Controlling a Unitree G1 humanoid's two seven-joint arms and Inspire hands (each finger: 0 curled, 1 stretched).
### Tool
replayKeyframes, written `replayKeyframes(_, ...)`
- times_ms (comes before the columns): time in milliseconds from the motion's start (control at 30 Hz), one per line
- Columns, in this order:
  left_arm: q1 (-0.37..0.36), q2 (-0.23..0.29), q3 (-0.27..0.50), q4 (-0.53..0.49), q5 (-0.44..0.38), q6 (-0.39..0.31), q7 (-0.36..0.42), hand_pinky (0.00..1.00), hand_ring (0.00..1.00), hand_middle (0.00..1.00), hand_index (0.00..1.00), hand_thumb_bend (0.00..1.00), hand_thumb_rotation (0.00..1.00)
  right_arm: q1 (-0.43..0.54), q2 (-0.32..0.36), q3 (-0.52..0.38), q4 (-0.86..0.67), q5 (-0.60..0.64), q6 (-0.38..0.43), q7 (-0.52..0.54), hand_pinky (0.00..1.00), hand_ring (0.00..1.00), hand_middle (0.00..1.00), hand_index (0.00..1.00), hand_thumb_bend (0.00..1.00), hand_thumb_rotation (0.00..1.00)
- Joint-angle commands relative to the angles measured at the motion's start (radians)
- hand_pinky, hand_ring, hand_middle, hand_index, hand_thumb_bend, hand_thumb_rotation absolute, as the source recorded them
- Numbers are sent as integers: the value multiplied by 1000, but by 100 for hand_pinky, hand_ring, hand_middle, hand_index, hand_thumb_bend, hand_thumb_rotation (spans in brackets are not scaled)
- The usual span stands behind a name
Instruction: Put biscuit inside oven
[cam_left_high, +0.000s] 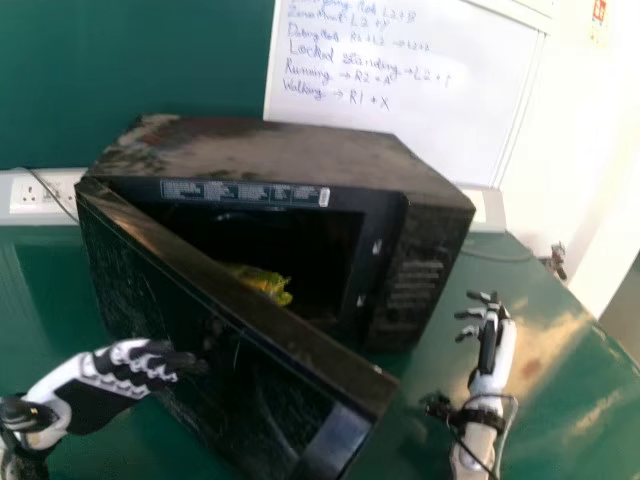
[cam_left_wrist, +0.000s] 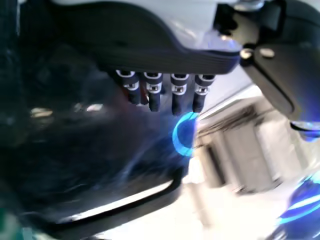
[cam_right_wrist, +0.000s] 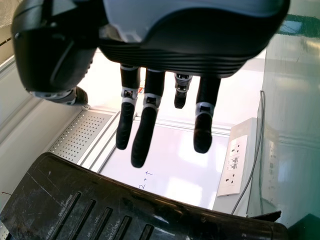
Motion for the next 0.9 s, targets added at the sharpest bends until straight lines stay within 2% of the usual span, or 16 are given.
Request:
replayKeyframes(0, -5, 17, -26, 0, 46, -57, 3, 13, 38, 48, 54, 49, 0, 64, 55, 13, 37, -12, -2, -5, 18, 24, 34, 54, 58, 100)
replayKeyframes(100, 2, 29, -46, -12, 79, -99, 27, 17, 39, 49, 53, 49, 0, 65, 55, 14, 38, -14, -5, -7, 18, 24, 34, 55, 56, 100)
replayKeyframes(333, 43, 56, -92, -57, 162, -138, 140, 21, 40, 51, 52, 49, 0, 66, 52, 19, 36, -22, -4, -16, 18, 25, 34, 55, 57, 100)
replayKeyframes(533, 56, 77, -138, -73, 203, -147, 220, 23, 41, 51, 49, 49, 0, 66, 56, 13, 37, -10, -6, -2, 18, 25, 34, 55, 58, 100)
replayKeyframes(700, 61, 125, -176, -89, 288, -124, 314, 28, 42, 53, 48, 49, 0, 67, 57, 14, 35, -14, -7, -8, 18, 24, 34, 54, 57, 100)
replayKeyframes(767, 59, 126, -189, -88, 326, -149, 355, 30, 43, 54, 47, 49, 0, 67, 58, 12, 34, -10, -6, -6, 18, 24, 34, 54, 58, 100)
replayKeyframes(800, 56, 122, -196, -86, 344, -165, 375, 31, 47, 53, 46, 50, 0, 67, 58, 12, 35, -9, -6, -4, 18, 24, 34, 54, 58, 100)
replayKeyframes(867, 52, 115, -207, -79, 387, -199, 423, 34, 51, 59, 48, 49, 3, 67, 55, 15, 36, -15, -6, -8, 18, 24, 34, 54, 58, 100)
